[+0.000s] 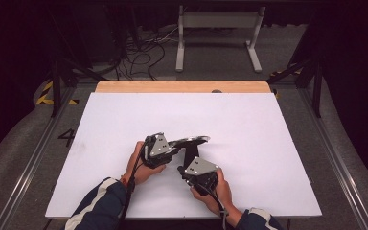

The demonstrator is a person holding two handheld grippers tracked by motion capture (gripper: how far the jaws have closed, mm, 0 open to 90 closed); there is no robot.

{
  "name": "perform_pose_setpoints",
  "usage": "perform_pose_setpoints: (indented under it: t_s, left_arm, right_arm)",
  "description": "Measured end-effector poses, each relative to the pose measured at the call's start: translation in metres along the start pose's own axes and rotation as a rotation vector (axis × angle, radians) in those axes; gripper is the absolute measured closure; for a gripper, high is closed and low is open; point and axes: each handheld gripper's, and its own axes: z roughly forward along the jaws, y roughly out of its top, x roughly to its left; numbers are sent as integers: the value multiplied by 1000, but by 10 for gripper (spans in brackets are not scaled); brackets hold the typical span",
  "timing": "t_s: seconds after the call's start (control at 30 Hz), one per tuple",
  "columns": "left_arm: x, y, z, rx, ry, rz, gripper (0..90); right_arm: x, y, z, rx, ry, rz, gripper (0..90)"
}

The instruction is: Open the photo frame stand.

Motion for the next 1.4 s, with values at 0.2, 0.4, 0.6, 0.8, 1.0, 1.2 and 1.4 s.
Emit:
perform_pose_setpoints:
  t_s: [0.2, 0.4, 0.6, 0.8, 1.0, 1.2, 1.4]
  left_arm:
    - [-1, 1, -3, -5, 7, 8, 733]
    - [-2, 0, 0, 0, 12, 4, 722]
    - [-2, 0, 0, 16, 15, 13, 733]
    - [-3, 2, -3, 28, 3, 48, 769]
    - [-6, 3, -4, 27, -8, 60, 789]
    - [-6, 3, -5, 24, -11, 57, 787]
    - [-4, 4, -10, -14, -18, 44, 725]
  right_arm:
    - [-1, 0, -2, 29, -18, 17, 900]
    - [5, 4, 3, 2, 6, 34, 900]
    - [16, 3, 20, 39, -36, 3, 900]
    - [9, -2, 17, 59, -60, 19, 900]
    - [-1, -7, 10, 69, -44, 46, 900]
    - [-6, -9, 8, 77, -31, 50, 900]
    - [-8, -10, 10, 85, -11, 54, 900]
